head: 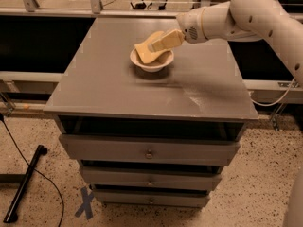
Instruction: Place sponge into paper bowl
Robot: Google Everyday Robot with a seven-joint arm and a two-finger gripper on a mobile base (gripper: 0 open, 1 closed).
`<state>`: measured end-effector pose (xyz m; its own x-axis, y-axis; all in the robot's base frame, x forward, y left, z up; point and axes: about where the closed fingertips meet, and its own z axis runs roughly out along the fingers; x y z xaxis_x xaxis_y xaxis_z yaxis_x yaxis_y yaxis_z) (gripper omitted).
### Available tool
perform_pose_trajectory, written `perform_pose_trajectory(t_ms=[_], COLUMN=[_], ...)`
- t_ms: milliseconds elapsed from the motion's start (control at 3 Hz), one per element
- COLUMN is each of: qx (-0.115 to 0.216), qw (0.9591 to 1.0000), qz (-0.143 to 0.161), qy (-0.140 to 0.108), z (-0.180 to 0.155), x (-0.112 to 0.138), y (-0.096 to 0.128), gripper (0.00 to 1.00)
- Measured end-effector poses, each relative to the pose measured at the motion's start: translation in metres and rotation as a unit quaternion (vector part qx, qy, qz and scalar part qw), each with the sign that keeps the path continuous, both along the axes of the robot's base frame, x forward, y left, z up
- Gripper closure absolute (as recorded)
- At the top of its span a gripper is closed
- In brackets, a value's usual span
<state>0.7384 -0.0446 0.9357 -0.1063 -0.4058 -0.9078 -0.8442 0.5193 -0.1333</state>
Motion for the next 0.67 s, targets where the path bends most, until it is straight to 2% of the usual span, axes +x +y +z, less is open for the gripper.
perform_pose_trajectory(t_ms=[333,667], qx=[0.005,0.005], qw=[0.9998,0.9998], qz=[-0.009,-0.009], qy=[0.016,0.016], z=[-0.0187,-0.0188], x=[-0.0154,-0.0153], y=[-0.0452,-0.0451], gripper=[0.00,0.00])
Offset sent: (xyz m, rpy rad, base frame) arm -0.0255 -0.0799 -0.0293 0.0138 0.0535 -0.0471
